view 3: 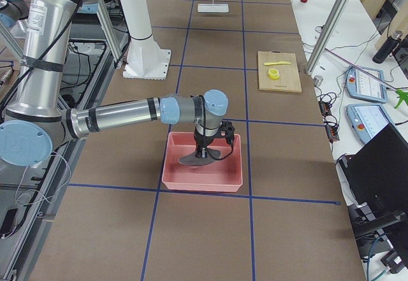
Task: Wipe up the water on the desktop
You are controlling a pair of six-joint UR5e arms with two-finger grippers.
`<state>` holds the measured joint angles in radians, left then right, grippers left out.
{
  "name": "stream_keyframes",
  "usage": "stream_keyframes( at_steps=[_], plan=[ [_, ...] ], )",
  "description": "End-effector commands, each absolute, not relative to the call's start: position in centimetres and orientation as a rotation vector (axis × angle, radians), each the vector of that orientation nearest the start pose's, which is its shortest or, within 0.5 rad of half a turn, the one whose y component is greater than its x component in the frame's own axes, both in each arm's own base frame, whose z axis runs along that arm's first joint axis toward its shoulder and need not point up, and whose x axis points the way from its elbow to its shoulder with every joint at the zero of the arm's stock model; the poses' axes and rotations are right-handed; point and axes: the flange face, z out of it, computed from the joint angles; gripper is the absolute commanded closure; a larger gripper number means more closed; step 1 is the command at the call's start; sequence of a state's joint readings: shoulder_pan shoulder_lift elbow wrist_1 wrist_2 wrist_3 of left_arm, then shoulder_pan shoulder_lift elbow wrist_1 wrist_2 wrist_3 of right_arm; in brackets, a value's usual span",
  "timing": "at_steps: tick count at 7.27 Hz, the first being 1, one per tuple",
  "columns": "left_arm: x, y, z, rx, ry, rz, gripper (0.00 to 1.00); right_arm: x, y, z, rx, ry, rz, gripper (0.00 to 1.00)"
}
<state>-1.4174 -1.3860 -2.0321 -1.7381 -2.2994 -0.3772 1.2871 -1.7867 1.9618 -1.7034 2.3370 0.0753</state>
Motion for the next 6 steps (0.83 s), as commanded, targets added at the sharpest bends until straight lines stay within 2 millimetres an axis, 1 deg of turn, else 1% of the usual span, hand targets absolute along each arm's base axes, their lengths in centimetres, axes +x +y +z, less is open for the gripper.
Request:
stream_keyframes(
  at_steps=[1,2,3,4,5,6],
  plan=[
    [-0.2,-42.7,50.0,0.216,0.801,-0.051,0.02,-5.2,-40.5,57.6,-0.071,-0.777,-0.225,0.00],
    [-0.2,-42.8,49.9,0.222,0.801,-0.047,0.02,-5.0,-40.6,57.1,-0.061,-0.785,-0.220,0.00],
    [-0.2,-42.6,50.5,0.249,0.786,0.049,0.02,-4.0,-40.8,56.6,-0.039,-0.786,-0.205,0.00],
    [-0.5,-42.7,52.0,0.253,0.768,0.121,0.02,-2.5,-41.1,56.3,-0.016,-0.787,-0.172,0.00],
    [-0.6,-42.7,54.5,0.173,0.752,0.148,0.02,-1.4,-41.3,55.9,0.035,-0.793,-0.158,0.00],
    [-0.8,-42.5,54.8,0.074,0.746,0.127,0.02,-1.0,-41.4,55.8,0.042,-0.794,-0.140,0.00]
  ],
)
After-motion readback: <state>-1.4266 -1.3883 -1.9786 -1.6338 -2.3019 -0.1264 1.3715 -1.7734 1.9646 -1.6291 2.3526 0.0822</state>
